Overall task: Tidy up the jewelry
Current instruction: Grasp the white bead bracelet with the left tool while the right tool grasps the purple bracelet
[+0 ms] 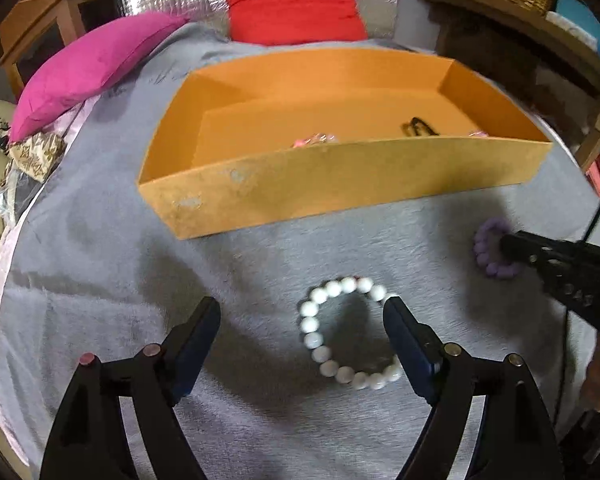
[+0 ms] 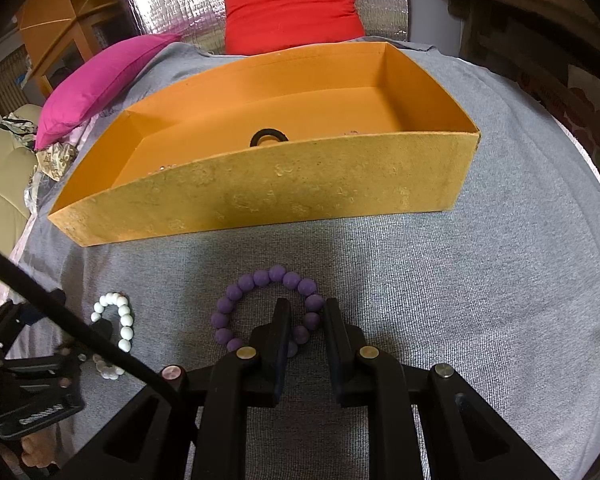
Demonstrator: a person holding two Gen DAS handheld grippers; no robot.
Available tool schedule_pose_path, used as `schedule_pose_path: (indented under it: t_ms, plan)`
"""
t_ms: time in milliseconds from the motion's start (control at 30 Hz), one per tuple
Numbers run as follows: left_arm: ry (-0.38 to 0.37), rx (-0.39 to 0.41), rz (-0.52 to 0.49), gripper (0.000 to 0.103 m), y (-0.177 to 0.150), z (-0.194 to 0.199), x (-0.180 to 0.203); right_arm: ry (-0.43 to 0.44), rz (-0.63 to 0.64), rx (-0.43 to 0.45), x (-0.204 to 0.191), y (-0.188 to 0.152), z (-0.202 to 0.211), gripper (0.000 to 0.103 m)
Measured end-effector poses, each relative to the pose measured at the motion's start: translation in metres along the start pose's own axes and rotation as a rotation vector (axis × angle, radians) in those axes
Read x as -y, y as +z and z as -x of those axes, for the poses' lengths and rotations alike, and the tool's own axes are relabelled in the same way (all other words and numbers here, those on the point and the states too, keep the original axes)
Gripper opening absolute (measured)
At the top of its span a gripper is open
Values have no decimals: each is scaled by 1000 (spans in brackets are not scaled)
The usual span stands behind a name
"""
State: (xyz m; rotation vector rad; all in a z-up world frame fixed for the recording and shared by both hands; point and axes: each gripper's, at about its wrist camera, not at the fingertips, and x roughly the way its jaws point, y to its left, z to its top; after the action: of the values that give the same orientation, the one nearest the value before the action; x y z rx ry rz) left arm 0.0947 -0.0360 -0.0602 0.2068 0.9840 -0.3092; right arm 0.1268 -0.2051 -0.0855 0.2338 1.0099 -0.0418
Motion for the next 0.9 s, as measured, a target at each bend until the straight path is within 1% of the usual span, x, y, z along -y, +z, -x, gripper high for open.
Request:
schedule_pose_path:
  t_ms: [567,767,900]
  plan:
    - [-12,-50,-67,84,-6,-10,27,1,3,4,-1,-2,0,21]
    - [-15,-57,-69,84,-8,-12,30,0,6,5,-1,-3,0,21]
    - [-30,-68,-54,84,-6,-17,25,-2,11,7,-2,-3,0,21]
